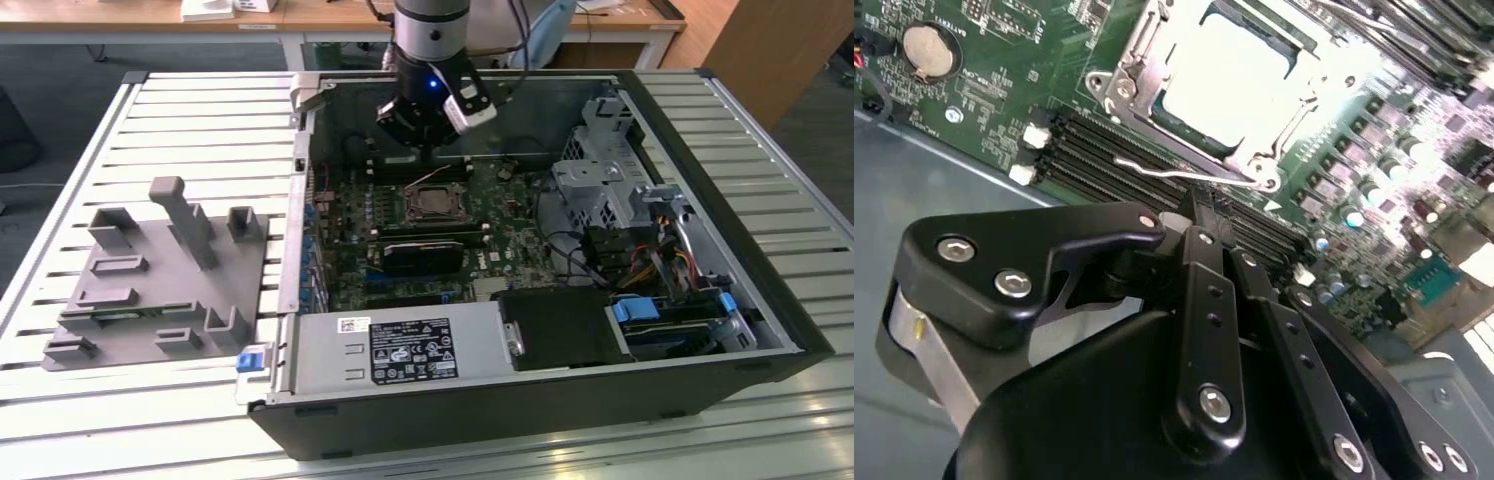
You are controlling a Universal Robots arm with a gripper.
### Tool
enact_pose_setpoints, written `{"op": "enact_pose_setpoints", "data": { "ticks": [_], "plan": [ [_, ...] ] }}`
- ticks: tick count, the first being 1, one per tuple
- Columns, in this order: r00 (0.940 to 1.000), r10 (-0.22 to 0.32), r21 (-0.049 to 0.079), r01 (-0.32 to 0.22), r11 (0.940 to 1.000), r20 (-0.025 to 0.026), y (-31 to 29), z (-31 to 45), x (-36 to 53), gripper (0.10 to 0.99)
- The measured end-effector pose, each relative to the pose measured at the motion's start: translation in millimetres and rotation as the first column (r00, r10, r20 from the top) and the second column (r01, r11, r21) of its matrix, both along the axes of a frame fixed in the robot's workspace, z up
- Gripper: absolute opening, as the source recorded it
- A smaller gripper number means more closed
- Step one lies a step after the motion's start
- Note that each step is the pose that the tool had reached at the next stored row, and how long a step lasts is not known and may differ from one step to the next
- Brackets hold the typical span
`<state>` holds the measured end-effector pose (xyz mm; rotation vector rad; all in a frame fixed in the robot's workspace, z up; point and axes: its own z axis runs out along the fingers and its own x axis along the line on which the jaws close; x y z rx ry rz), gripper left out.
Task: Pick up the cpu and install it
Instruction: 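Install the first cpu locking lever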
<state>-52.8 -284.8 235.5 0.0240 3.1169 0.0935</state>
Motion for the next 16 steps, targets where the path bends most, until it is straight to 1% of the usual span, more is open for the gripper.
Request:
{"op": "enact_pose_setpoints", "data": {
  "ticks": [3, 6, 12, 16],
  "plan": [
    [1.0, 0.0, 0.0, 0.0, 1.0, -0.0002, 0.0, -4.2, 3.6, 0.106],
    [1.0, 0.0, 0.0, 0.0, 1.0, -0.0004, 0.1, -6.1, 6.8, 0.106],
    [1.0, 0.009, -0.001, -0.009, 1.0, -0.0008, 0.7, -11.4, 8.5, 0.106],
    [0.9999, 0.012, -0.003, -0.012, 0.9999, -0.0029, 2.2, -14.7, 10.1, 0.106]
  ]
}}
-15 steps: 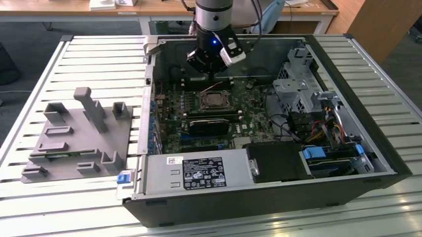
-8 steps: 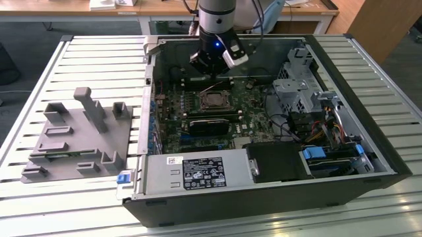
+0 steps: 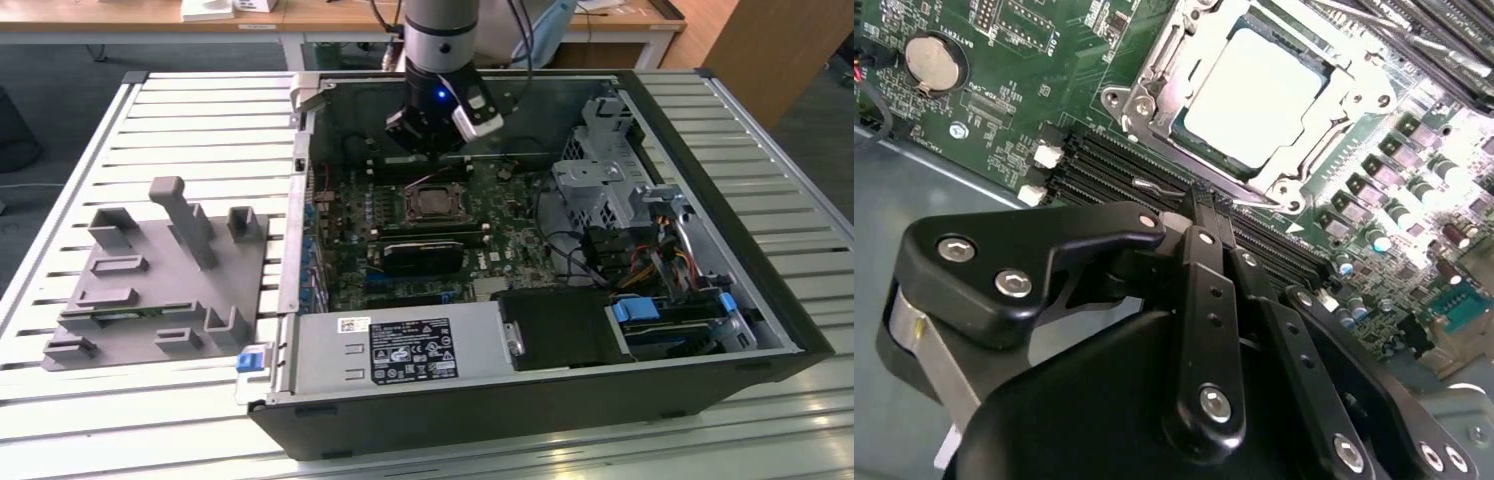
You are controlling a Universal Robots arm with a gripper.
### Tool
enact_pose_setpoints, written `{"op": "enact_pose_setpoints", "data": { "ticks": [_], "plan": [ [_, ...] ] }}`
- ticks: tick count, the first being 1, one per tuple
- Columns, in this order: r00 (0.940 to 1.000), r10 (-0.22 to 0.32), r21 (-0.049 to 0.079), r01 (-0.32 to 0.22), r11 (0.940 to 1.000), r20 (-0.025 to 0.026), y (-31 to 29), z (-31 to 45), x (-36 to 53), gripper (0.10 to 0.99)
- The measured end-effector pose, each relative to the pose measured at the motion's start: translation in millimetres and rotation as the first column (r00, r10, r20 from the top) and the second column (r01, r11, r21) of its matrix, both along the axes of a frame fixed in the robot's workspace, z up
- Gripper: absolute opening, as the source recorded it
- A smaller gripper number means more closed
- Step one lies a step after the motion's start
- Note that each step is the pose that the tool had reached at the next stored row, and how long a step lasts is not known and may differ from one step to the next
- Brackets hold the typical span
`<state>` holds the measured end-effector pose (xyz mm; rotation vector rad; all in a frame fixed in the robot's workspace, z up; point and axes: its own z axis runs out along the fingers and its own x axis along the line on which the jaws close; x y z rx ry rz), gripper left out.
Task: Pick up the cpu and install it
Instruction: 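Install the first cpu locking lever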
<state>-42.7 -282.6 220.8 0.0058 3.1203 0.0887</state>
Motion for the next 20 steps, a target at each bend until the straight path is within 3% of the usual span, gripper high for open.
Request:
{"op": "enact_pose_setpoints", "data": {
  "ticks": [11, 20],
  "plan": [
    [1.0, 0.001, 0.0, -0.001, 1.0, -0.0051, 2.1, -8.2, 9.5, 0.106],
    [0.9999, 0.002, -0.003, -0.002, 1.0, -0.0105, 4.1, -19.6, 13.1, 0.106]
  ]
}}
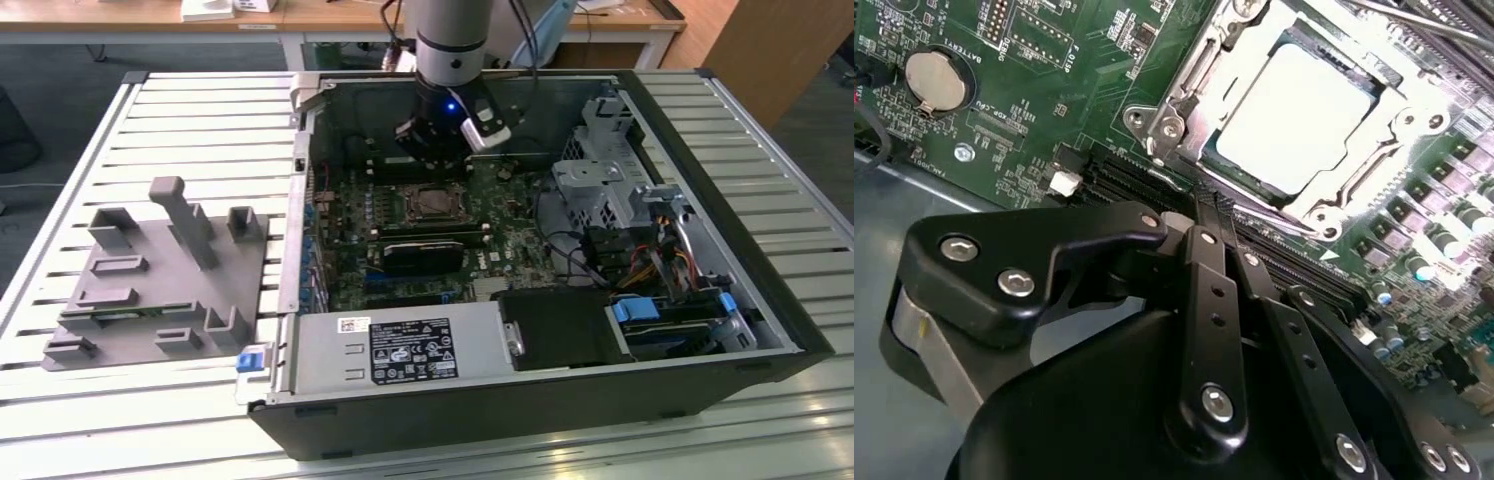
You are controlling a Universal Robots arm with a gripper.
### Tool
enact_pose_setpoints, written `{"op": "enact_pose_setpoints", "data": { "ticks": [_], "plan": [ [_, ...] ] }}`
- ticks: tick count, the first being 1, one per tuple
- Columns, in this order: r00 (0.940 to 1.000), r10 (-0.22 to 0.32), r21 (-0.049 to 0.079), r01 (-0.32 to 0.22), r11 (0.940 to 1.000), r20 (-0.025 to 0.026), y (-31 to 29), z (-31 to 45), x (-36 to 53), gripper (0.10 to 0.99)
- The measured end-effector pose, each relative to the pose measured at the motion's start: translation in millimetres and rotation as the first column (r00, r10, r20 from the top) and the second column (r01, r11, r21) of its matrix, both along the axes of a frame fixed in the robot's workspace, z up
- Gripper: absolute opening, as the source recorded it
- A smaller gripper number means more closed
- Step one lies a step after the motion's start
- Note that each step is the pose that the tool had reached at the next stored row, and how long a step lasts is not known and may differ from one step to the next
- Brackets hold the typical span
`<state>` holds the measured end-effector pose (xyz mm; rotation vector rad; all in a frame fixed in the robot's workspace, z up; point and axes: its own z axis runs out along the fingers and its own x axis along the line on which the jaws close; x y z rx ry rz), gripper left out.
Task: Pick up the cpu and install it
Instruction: 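Install the first cpu locking lever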
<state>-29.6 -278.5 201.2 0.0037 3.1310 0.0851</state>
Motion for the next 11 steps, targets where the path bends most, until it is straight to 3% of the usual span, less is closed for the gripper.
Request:
{"op": "enact_pose_setpoints", "data": {
  "ticks": [11],
  "plan": [
    [1.0, 0.0, -0.001, 0.0, 1.0, -0.0008, 0.2, -0.5, 1.3, 0.106]
  ]
}}
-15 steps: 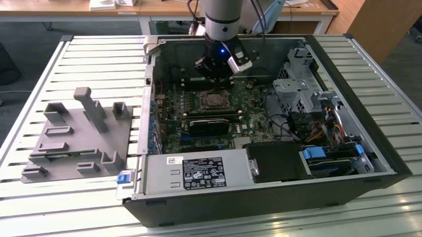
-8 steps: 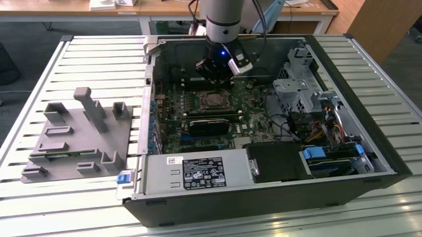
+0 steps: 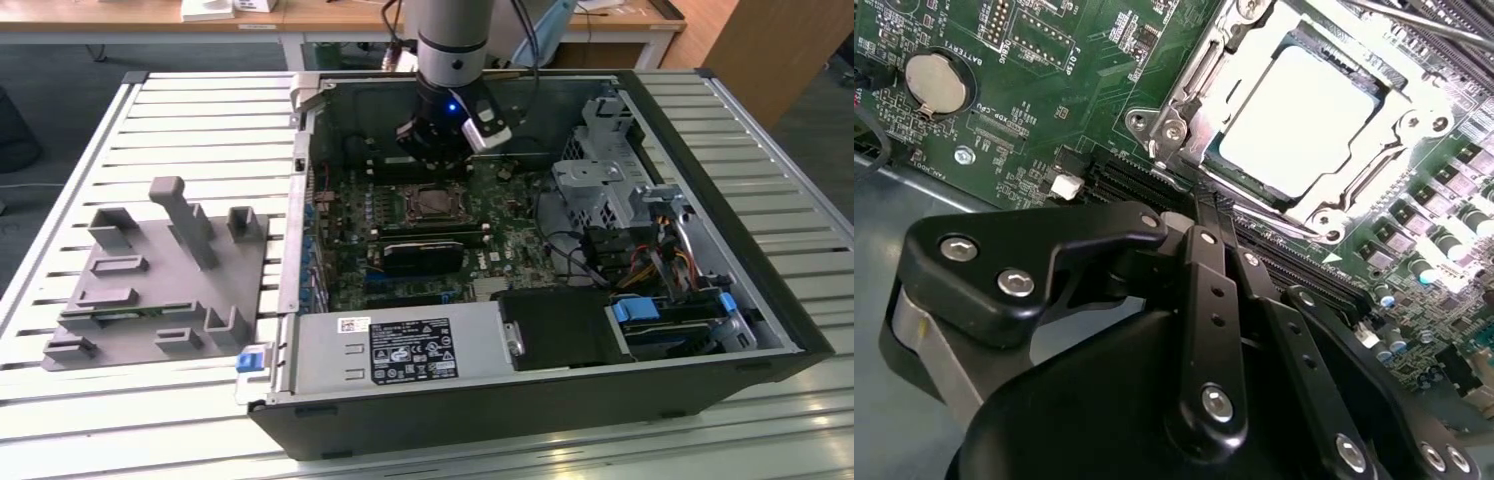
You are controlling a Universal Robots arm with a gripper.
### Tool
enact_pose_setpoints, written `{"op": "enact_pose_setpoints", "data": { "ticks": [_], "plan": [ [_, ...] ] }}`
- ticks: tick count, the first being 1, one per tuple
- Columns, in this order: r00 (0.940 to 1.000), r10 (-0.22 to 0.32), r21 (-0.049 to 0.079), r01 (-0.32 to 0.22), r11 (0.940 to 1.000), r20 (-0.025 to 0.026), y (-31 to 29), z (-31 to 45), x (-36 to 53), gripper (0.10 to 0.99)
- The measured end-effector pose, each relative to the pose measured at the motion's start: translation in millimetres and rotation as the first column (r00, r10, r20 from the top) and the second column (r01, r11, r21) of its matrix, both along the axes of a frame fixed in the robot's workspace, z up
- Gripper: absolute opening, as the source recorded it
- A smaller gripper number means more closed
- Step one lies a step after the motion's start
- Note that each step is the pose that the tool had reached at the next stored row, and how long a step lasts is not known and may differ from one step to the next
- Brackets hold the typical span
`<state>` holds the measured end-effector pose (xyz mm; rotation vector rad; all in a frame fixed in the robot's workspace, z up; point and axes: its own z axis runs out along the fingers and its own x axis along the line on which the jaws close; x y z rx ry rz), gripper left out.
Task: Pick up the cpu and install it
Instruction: 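Install the first cpu locking lever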
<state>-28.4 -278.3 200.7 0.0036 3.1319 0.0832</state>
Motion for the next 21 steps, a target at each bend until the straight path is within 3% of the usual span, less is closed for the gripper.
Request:
{"op": "enact_pose_setpoints", "data": {
  "ticks": [4, 9, 13, 18, 21],
  "plan": [
    [1.0, 0.0, -0.006, 0.0, 1.0, 0.0001, 0.1, 1.0, 0.0, 0.106],
    [1.0, 0.0, -0.042, 0.0, 0.9991, 0.0001, 0.0, 0.3, 0.0, 0.106],
    [1.0, 0.0, -0.06, 0.0, 0.9982, -0.0001, 0.1, -0.9, 0.0, 0.106],
    [1.0, 0.0, -0.064, 0.0, 0.998, -0.0005, 0.2, -2.9, 0.3, 0.106],
    [1.0, 0.002, -0.05, -0.002, 0.9987, -0.0007, 0.3, -3.4, 0.9, 0.106]
  ]
}}
